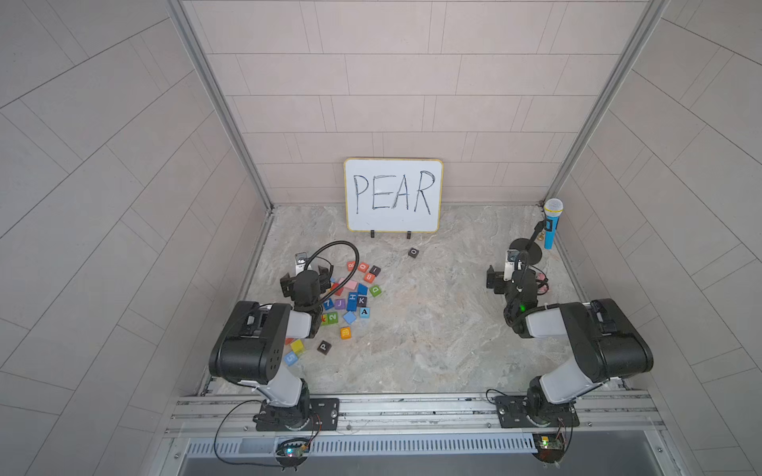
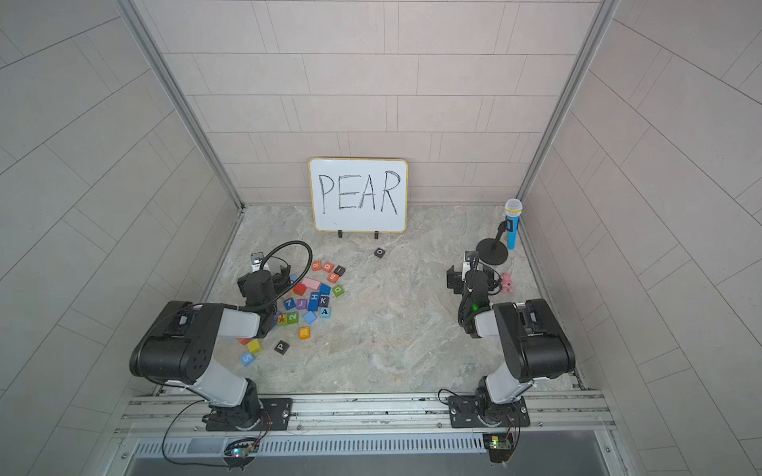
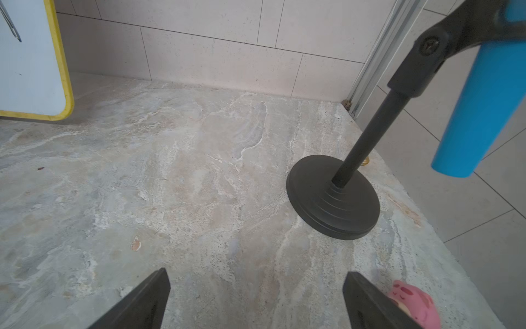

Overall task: Spell the uppercase word “pear” with letter blocks
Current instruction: Pick up the letter block from the center of the board.

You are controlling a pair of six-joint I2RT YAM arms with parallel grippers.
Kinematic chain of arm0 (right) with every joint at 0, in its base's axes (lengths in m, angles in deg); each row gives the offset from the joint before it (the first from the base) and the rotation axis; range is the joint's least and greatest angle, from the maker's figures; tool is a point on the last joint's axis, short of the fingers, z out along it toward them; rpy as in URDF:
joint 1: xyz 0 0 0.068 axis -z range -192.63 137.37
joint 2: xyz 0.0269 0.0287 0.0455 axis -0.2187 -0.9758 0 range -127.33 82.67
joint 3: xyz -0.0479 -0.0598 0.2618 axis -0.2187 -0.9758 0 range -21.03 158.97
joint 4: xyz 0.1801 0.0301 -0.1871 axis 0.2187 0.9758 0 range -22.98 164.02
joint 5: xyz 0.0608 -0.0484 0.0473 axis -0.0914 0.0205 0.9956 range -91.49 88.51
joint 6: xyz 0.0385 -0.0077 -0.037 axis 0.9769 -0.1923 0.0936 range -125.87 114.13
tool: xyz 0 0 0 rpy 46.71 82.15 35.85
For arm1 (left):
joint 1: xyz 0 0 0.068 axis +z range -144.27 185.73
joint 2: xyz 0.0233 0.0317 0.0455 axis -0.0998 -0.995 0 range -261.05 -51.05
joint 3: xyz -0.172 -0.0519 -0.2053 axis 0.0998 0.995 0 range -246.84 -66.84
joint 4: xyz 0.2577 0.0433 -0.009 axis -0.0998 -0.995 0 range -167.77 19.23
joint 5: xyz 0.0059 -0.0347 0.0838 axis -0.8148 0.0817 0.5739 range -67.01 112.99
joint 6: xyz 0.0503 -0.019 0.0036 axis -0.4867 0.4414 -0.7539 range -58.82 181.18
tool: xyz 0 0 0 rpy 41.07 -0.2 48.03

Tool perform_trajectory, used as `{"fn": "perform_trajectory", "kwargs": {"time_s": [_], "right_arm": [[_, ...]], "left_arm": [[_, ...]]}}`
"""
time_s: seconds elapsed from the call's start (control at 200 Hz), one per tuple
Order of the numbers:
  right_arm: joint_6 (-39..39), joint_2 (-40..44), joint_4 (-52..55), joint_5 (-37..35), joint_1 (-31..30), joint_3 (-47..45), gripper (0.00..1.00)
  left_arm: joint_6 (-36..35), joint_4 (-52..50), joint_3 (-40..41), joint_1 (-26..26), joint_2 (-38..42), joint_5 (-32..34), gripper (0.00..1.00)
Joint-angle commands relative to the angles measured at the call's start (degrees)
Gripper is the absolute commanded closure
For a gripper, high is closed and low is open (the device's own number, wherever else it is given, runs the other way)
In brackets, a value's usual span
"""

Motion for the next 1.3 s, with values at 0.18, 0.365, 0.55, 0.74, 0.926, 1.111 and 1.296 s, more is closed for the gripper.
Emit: {"fn": "perform_trajectory", "kwargs": {"time_s": [0.18, 0.365, 0.55, 0.74, 0.926, 1.111, 1.296], "right_arm": [[-0.4, -0.48, -0.01, -0.63, -0.02, 0.65, 0.0], [-0.34, -0.39, 0.0, -0.6, 0.03, 0.65, 0.0], [-0.37, -0.44, -0.01, -0.65, 0.06, 0.65, 0.0], [-0.35, -0.4, -0.19, -0.6, 0.06, 0.56, 0.0], [-0.05, -0.42, -0.01, -0.52, 0.15, 0.65, 0.0], [-0.2, -0.38, -0.1, -0.52, 0.1, 0.56, 0.0], [-2.05, 2.09, 0.69, -0.28, -1.04, 0.14, 0.0]], "left_arm": [[-0.28, 1.18, -0.59, -0.08, 0.01, -0.01, 0.0], [-0.27, 1.22, -0.59, -0.15, 0.06, 0.09, 0.0], [-0.26, 1.17, -0.59, -0.13, 0.02, -0.01, 0.0], [-0.26, 1.17, -0.59, -0.19, 0.01, -0.04, 0.0], [0.09, 0.03, -0.84, 0.14, 0.3, -0.66, 0.0], [0.18, -1.64, -1.2, 0.26, 0.95, -0.98, 0.0], [-0.51, -4.62, -1.02, 0.26, 4.91, -2.66, 0.0]]}}
